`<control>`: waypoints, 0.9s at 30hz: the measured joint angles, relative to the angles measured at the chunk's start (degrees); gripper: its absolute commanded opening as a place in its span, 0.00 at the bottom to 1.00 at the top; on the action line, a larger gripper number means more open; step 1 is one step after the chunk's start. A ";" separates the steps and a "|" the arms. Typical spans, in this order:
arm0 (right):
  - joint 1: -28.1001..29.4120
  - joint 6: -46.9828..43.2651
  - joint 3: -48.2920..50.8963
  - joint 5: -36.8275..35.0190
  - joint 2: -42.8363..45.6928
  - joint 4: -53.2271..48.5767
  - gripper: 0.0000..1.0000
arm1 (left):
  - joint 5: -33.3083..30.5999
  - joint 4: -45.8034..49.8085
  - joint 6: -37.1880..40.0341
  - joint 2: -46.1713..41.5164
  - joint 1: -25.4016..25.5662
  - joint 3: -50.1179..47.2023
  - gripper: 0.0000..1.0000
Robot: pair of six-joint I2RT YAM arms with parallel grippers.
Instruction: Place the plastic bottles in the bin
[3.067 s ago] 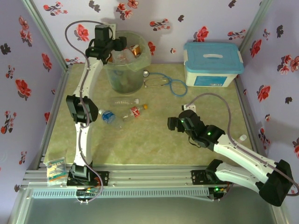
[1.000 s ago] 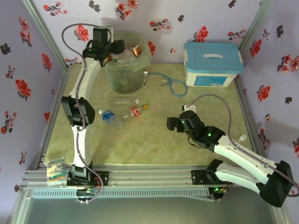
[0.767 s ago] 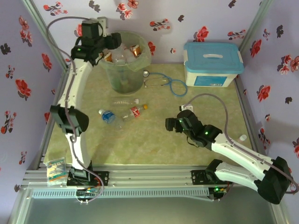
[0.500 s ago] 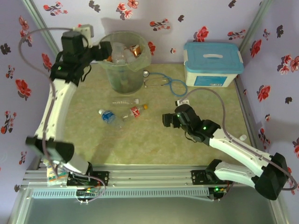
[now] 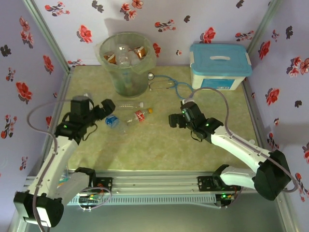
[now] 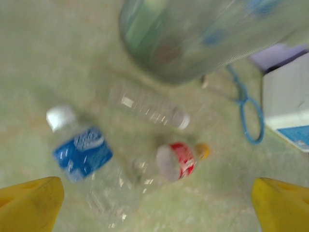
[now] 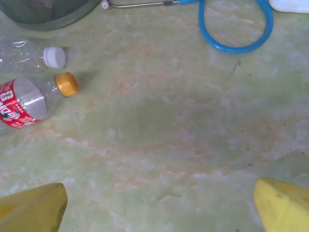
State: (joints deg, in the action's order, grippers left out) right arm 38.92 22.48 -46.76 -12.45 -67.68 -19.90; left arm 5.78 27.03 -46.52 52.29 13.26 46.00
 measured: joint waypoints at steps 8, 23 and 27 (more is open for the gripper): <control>-0.37 0.00 -0.87 1.57 -1.22 0.39 0.99 | 2.84 -13.81 -18.29 5.70 0.00 -14.58 1.00; -0.42 0.83 -0.74 0.04 0.55 0.31 0.99 | 0.66 -28.61 -31.15 12.70 0.35 -22.93 0.86; -0.42 2.16 -0.24 -0.24 0.94 0.37 0.99 | 0.66 -31.17 -31.41 15.32 0.76 -22.93 0.83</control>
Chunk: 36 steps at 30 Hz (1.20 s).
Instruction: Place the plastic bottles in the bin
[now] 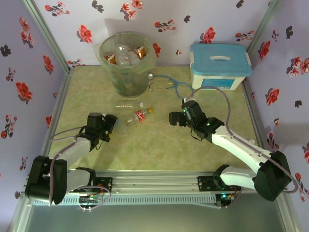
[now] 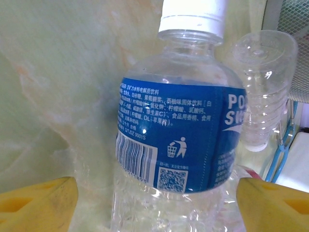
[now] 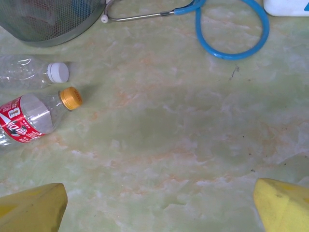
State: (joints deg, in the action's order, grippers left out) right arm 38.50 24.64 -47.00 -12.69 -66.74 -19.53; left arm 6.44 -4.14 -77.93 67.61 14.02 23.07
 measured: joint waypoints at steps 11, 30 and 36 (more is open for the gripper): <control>0.00 0.85 1.11 -0.87 1.18 -0.46 0.99 | -0.42 -11.76 -1.88 6.97 1.46 -1.66 0.67; 0.00 1.33 2.97 -1.03 0.68 -0.22 0.99 | -8.72 5.33 2.43 -7.21 2.10 1.77 0.45; 0.00 1.36 2.38 -1.03 0.17 -0.24 0.99 | -13.84 17.40 19.56 -8.79 0.63 24.65 0.36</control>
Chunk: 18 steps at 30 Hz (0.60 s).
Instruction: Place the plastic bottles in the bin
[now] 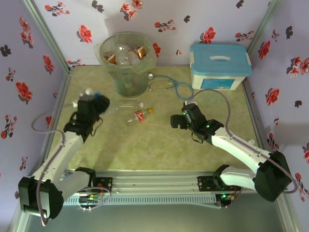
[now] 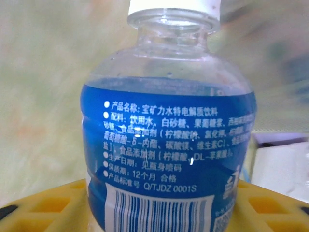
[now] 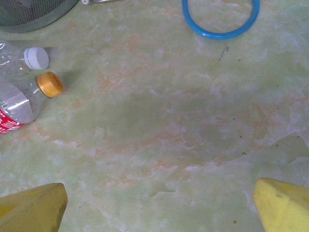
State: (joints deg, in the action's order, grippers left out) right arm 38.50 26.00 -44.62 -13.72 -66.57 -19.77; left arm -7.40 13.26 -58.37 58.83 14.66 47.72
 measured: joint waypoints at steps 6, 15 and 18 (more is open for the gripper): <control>0.00 1.29 -0.24 0.15 0.17 0.00 0.99 | -0.52 5.62 22.21 13.33 -1.09 31.19 0.29; 0.00 3.72 1.40 0.13 5.73 -1.16 0.99 | 5.20 15.26 38.51 41.48 -4.48 68.48 0.30; 0.00 4.26 2.25 -0.31 7.98 -2.40 0.99 | 7.72 19.98 39.32 51.12 -6.49 79.56 0.30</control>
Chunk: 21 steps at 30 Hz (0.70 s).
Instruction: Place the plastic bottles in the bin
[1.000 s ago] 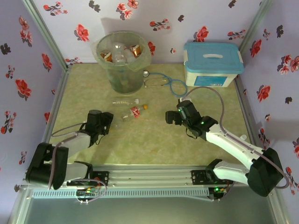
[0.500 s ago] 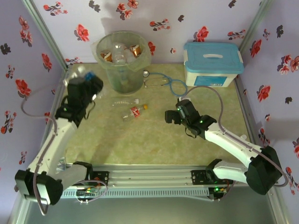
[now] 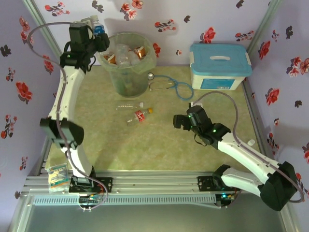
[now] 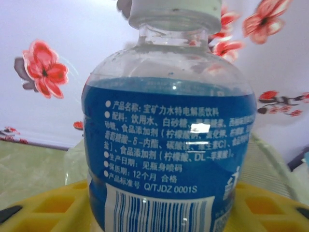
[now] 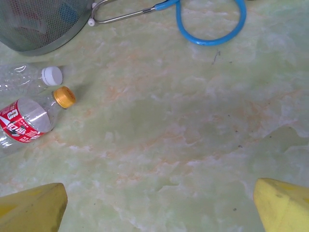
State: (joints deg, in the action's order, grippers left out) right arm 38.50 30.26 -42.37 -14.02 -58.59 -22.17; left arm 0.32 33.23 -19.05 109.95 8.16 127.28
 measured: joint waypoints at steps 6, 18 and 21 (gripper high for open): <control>0.00 0.44 1.75 -1.14 3.30 -1.79 0.99 | 4.07 9.99 1.01 14.93 -1.20 17.57 0.30; 0.00 0.44 2.25 -1.46 3.43 -2.38 0.99 | 7.72 15.08 2.43 17.55 -0.79 19.30 0.85; 0.00 0.44 2.25 -1.46 3.41 -2.38 0.99 | 7.69 14.84 2.51 17.27 -0.79 19.08 0.87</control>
State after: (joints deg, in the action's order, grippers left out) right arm 38.50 30.70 -40.12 -15.49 -55.18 -24.56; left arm 8.01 48.07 -16.53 127.22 7.38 146.36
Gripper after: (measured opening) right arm 0.993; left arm 0.863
